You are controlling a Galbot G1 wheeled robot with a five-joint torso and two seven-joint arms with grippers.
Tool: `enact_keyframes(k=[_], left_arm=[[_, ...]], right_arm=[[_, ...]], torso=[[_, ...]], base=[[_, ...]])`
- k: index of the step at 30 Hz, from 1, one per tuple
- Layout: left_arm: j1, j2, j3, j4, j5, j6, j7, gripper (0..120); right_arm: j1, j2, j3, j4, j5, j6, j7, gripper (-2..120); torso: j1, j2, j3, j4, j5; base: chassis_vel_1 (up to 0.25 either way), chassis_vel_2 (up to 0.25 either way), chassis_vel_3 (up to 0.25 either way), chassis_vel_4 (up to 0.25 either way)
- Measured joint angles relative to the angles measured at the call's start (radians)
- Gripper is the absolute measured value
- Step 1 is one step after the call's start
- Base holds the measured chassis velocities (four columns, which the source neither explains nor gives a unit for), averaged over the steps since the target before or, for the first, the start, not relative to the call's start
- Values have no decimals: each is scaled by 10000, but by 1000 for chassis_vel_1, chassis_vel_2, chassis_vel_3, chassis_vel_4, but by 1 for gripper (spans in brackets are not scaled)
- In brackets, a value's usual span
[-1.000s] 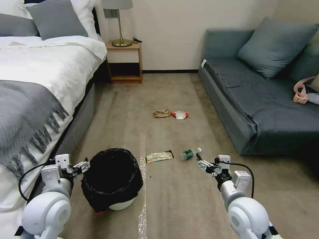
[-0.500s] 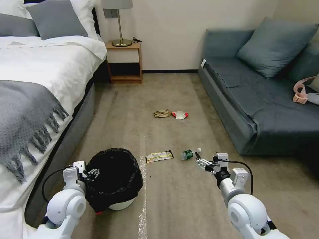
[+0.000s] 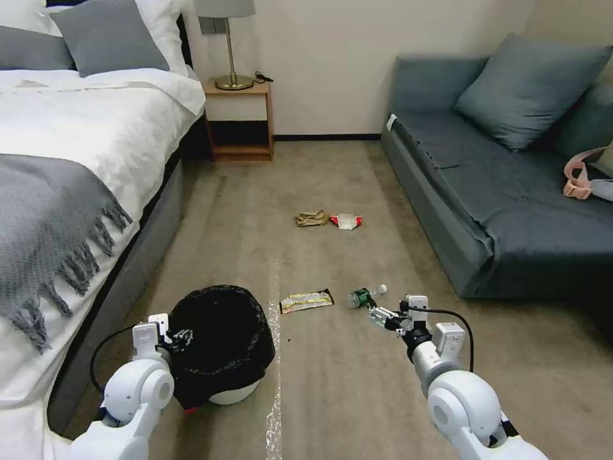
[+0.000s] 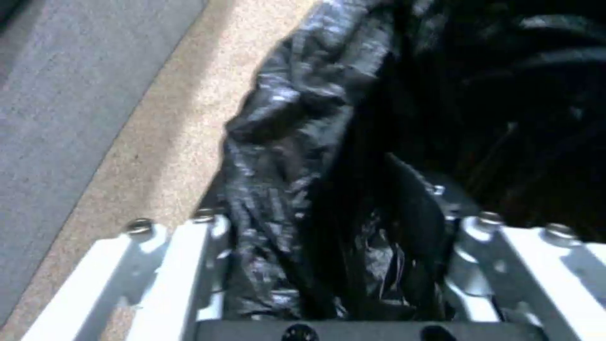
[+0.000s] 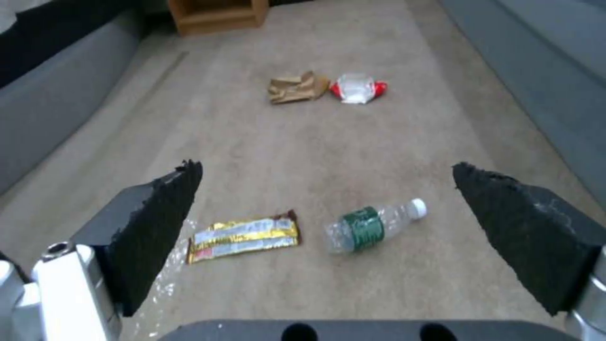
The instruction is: Pick up the trash bin, then pick up the garbage on the floor and place it into the trash bin.
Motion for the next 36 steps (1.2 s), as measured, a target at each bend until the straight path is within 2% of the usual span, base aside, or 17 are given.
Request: enact_keyframes(k=[2,3,6,11,20,23,28,30,36], left_arm=[[12,34,-36,77,24,-65,94,38],[12,34,-36,77,24,-65,94,38],[24,62,-48,92,89,-156,213,22],[110,67,-61,27,280,-234,426,14],[691,-139,-357,-500,764,-632,666,10],[941,-224,-735,-933,1208,-847,671,7],[1138,-265,-974,-1370,1473,-942,639,4],[1327,-289,-1140,-1782,1673,-1004,552,3],[1606,-328,-1234,-2567,1991,-1133,484,3]], right_arm=[[72,-10,22,-27,55,-44,18,100],[72,-10,22,-27,55,-44,18,100],[36,174,-100,-148,28,-63,31,100],[-44,311,-307,-185,-63,-64,35,100],[-147,456,-333,-257,75,-52,81,100],[-190,502,-326,-277,94,-2,76,100],[-202,559,-326,-277,96,21,62,100],[-207,644,-353,-285,36,177,-55,100],[-329,796,-357,-299,-601,609,-207,100]], torso=[[0,0,0,0,3],[0,0,0,0,3],[0,0,-1,-1,0],[0,0,-2,-1,-3],[0,0,0,-4,-16],[0,-1,1,-4,-6],[0,-2,1,-3,-10],[0,-1,1,-2,-6],[0,-2,1,-3,-6]], base=[[0,0,0,0],[0,0,0,0],[0,0,0,0],[0,0,0,0],[0,0,0,0],[0,0,0,0],[0,0,0,0],[0,0,0,0],[0,0,0,0]])
